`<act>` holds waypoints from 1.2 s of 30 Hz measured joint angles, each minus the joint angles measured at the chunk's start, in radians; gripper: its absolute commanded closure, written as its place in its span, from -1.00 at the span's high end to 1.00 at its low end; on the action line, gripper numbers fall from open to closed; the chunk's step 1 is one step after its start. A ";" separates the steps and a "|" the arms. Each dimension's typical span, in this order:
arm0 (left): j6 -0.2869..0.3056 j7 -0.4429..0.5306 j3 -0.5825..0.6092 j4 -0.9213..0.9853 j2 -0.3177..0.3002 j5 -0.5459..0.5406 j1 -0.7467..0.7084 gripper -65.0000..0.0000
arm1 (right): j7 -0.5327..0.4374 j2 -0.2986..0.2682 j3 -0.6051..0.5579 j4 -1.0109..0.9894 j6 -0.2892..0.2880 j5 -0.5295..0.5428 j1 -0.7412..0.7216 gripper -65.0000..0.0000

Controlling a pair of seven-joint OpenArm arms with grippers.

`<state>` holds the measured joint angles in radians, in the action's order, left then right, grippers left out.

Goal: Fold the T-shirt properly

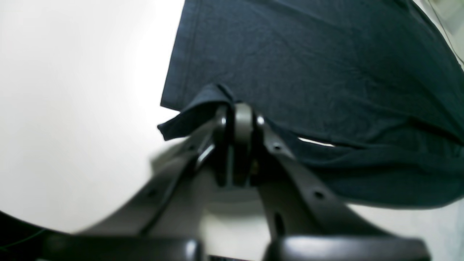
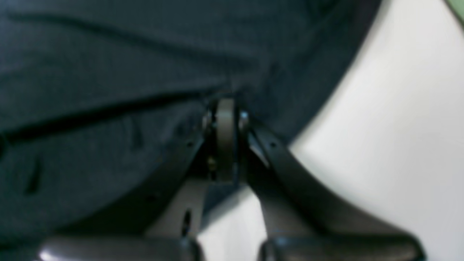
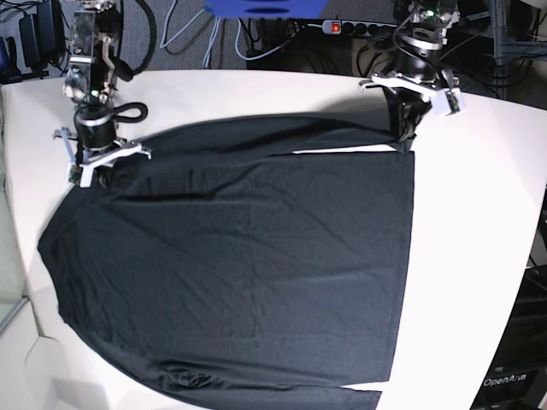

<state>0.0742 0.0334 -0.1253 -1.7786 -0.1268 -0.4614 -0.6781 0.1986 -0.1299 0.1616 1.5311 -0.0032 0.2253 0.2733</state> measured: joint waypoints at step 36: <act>-0.001 0.000 0.041 0.000 -0.001 0.001 -0.003 -1.00 | -0.004 -0.023 -0.059 0.033 0.000 0.000 0.059 -0.20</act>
<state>0.0734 0.0334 -0.0841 -1.7786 -0.1276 -0.4606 -0.6807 0.1947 -0.1524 0.1024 1.5642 -0.0036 0.2249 0.3325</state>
